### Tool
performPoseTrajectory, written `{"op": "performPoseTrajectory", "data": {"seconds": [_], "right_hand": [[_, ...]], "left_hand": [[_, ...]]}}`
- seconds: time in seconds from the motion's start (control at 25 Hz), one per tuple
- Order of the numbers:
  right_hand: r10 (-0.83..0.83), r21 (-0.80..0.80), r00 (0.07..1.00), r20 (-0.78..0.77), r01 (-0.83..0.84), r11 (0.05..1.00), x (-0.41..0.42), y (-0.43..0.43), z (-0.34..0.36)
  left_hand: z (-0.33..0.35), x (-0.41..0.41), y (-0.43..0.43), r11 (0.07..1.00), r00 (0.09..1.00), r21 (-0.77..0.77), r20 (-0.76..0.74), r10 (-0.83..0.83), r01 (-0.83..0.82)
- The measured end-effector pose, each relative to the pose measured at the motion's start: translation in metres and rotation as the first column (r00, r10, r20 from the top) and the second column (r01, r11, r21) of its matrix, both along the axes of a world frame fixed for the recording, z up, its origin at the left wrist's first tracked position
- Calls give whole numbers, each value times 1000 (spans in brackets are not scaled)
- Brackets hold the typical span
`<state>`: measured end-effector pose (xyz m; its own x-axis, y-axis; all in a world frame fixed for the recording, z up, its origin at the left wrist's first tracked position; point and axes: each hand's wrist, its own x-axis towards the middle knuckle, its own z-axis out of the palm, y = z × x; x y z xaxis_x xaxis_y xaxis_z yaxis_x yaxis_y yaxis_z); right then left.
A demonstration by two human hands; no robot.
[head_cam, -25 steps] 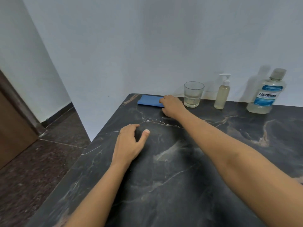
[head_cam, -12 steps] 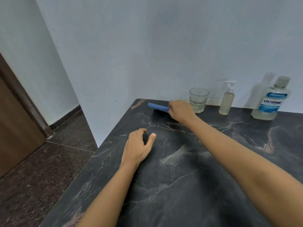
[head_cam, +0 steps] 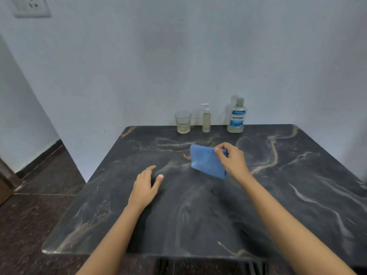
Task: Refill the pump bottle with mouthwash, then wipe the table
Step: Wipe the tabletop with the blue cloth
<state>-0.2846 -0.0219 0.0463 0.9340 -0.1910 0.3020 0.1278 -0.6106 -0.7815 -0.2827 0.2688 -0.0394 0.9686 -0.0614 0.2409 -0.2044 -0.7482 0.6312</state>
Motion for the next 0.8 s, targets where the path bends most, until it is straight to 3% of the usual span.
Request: {"op": "performPoseTrajectory", "data": {"seconds": [0.32, 0.48, 0.52, 0.64, 0.8], "right_hand": [[-276, -12, 954, 115, 279, 960, -147, -70, 17], [-165, -151, 961, 223, 201, 968, -192, -75, 4], [-94, -222, 976, 197, 138, 965, -201, -71, -8], [52, -321, 994, -94, -79, 944, -221, -56, -37], [51, -425, 988, -145, -109, 899, -195, -49, -48]], "left_hand": [[4, -108, -65, 987, 991, 97, -45, -124, 128], [2, -128, -66, 993, 998, 101, -8, -67, 68], [1, -131, -65, 994, 998, 97, -5, -58, 58], [-2, -136, -58, 997, 999, 68, -11, -32, 33], [-4, -134, -58, 998, 1000, 67, 0, -5, 5]]}}
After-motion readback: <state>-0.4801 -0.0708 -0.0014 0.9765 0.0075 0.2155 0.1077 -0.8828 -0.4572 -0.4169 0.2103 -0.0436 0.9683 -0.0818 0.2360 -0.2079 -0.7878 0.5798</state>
